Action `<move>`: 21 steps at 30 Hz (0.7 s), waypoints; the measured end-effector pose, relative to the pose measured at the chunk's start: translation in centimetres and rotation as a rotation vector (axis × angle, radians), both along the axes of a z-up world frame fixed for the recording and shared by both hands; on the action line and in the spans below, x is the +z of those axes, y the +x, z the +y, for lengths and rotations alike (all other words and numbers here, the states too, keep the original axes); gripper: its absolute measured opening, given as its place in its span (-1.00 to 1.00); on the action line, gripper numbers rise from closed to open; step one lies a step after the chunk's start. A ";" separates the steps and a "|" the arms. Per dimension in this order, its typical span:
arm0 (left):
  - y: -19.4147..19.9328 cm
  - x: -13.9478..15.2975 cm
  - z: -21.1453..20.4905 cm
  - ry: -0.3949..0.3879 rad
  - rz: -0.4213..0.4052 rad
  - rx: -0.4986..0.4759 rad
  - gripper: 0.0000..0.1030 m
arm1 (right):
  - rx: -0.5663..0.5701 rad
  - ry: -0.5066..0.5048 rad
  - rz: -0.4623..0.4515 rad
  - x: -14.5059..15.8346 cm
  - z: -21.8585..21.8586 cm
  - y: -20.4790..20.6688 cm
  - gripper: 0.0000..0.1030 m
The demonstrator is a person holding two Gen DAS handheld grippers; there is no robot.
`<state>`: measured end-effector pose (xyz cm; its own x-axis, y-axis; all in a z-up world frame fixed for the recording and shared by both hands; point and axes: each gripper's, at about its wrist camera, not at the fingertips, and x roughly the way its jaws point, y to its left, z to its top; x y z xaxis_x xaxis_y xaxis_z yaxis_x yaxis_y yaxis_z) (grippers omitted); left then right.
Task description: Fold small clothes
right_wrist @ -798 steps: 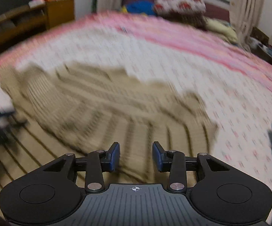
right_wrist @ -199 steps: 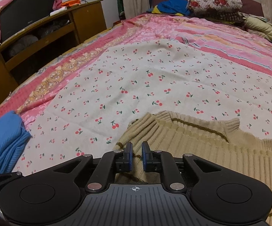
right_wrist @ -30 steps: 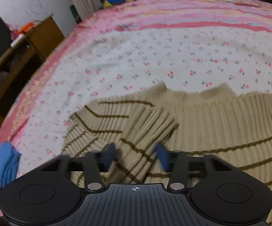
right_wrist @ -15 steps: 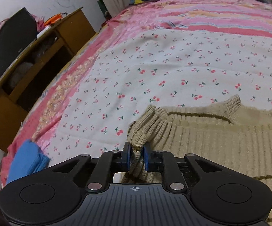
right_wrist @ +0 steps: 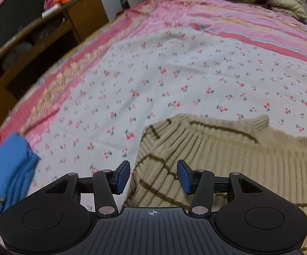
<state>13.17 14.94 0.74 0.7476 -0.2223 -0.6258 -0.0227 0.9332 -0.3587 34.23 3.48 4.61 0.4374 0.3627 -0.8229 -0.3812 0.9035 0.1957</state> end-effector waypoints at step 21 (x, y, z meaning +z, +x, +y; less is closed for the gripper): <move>9.3 -1.3 1.4 -0.185 0.045 -0.073 0.26 | -0.112 0.192 -0.016 0.8 -11.1 -3.7 -0.06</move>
<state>22.46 16.39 -0.54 0.6974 -0.3894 -0.6016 0.0228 0.8511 -0.5245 30.54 -7.59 5.43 0.4967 0.4603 -0.7358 -0.2848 0.8873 0.3629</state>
